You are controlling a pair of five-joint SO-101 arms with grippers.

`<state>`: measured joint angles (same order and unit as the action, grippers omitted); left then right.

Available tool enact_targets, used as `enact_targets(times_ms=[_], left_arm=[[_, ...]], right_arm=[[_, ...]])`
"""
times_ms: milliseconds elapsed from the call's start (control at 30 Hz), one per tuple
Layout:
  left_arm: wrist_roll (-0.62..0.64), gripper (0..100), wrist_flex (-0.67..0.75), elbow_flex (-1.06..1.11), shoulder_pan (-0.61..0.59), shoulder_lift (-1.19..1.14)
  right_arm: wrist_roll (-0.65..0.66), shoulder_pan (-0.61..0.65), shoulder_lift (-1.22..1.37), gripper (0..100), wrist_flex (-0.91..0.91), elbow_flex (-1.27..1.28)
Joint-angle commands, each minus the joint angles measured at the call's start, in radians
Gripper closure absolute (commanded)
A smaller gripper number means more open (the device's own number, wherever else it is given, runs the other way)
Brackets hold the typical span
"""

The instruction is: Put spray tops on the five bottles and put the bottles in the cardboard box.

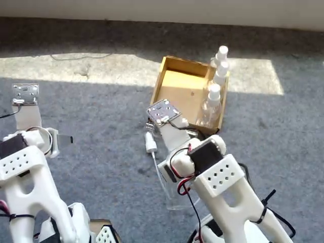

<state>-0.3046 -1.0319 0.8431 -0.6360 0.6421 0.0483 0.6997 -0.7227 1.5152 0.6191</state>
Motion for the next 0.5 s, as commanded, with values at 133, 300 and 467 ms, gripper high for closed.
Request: enact_targets(times_ms=[133, 300, 467], left_arm=[[-0.006, 68, 0.087, 0.077, -0.002, -0.001], [-0.006, 68, 0.086, 0.079, -0.005, -0.001], [-0.006, 68, 0.086, 0.077, -0.004, 0.001]], right_arm=[[-0.066, 0.061, 0.054, 67.0, -0.162, 0.053], [-0.153, 0.061, 0.2, 67.0, -0.249, 0.081], [-0.19, 0.074, 0.216, 67.0, -0.263, 0.093]])
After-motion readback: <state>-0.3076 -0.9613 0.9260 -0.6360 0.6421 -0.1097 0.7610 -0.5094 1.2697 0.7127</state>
